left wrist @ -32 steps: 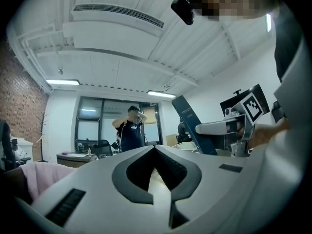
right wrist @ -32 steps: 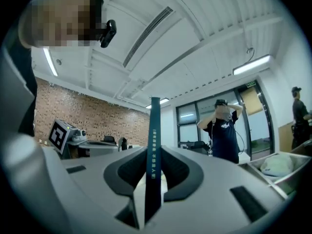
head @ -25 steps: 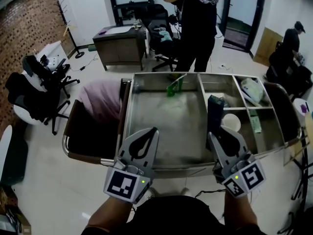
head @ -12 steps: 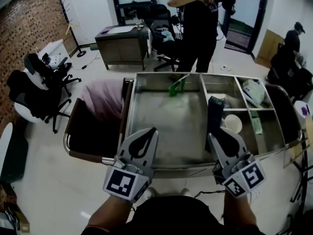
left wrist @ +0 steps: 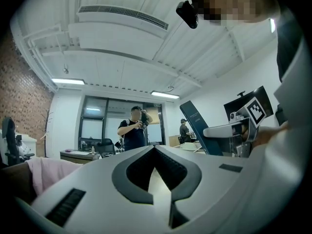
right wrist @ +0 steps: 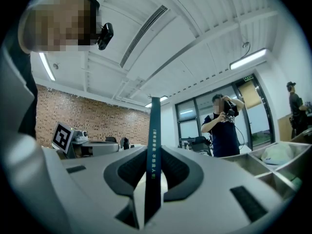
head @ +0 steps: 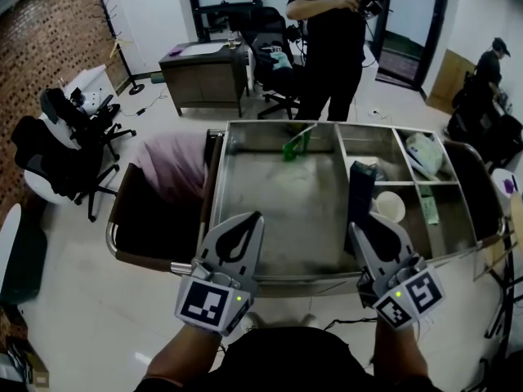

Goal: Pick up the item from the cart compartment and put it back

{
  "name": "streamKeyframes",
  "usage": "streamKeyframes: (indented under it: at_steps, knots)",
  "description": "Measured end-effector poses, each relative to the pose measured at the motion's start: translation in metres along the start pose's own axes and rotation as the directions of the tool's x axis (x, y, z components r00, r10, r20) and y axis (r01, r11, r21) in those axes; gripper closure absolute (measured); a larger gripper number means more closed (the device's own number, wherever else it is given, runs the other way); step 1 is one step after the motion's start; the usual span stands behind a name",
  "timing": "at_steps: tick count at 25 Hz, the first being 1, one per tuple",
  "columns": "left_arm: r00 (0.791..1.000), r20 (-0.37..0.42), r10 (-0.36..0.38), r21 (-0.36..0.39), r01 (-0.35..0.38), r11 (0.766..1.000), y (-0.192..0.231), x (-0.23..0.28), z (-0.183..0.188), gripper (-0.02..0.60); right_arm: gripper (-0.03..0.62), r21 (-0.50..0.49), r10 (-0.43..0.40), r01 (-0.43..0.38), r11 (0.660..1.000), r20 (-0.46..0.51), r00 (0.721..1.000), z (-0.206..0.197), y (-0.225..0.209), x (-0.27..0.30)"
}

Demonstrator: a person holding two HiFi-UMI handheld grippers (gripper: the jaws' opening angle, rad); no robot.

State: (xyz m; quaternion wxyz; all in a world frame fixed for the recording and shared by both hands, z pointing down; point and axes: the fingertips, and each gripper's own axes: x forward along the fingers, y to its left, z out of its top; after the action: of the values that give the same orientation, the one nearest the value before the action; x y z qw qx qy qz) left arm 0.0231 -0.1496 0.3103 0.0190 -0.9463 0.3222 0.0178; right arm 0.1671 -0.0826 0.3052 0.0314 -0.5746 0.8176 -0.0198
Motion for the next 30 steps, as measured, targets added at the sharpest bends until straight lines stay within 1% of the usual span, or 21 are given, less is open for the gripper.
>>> streamKeyframes:
  at_steps: [7,11,13,17,20,23,27,30]
  knots:
    - [1.000,-0.004,0.005,0.005,-0.005,1.000,0.004,-0.002,-0.002,0.581,0.487,-0.010,-0.006,0.006,1.000,-0.004,1.000,0.002,-0.002,-0.001]
    - [1.000,-0.009,0.007,0.004,-0.007,1.000,0.005,-0.003,-0.004,0.581,0.487,-0.021,0.009,-0.010,1.000,-0.020,1.000,0.003,0.000,0.004]
    - [1.000,-0.011,0.008,0.002,-0.008,1.000,0.006,-0.004,-0.005,0.581,0.487,-0.039,0.027,-0.029,0.999,-0.044,0.999,0.003,0.002,0.011]
    - [1.000,-0.015,0.011,0.000,-0.011,1.000,0.007,-0.005,-0.007,0.581,0.487,-0.112,0.062,-0.075,0.991,-0.120,0.991,0.004,0.008,0.028]
    - [1.000,-0.011,0.014,-0.001,-0.014,1.000,0.008,-0.005,-0.007,0.581,0.487,-0.186,0.059,-0.091,0.978,-0.167,0.984,0.008,0.006,0.042]
    - [1.000,-0.009,0.016,-0.004,-0.016,1.000,0.008,-0.005,-0.006,0.581,0.487,-0.237,0.060,-0.109,0.965,-0.205,0.977,0.008,0.004,0.061]
    - [1.000,-0.008,0.018,-0.003,-0.018,1.000,0.008,-0.006,-0.006,0.581,0.487,-0.296,0.064,-0.143,0.944,-0.263,0.963,0.004,0.004,0.088]
    - [1.000,-0.008,0.018,-0.002,-0.018,1.000,0.008,-0.006,-0.006,0.581,0.487,-0.347,0.069,-0.180,0.920,-0.309,0.949,0.001,0.007,0.110]
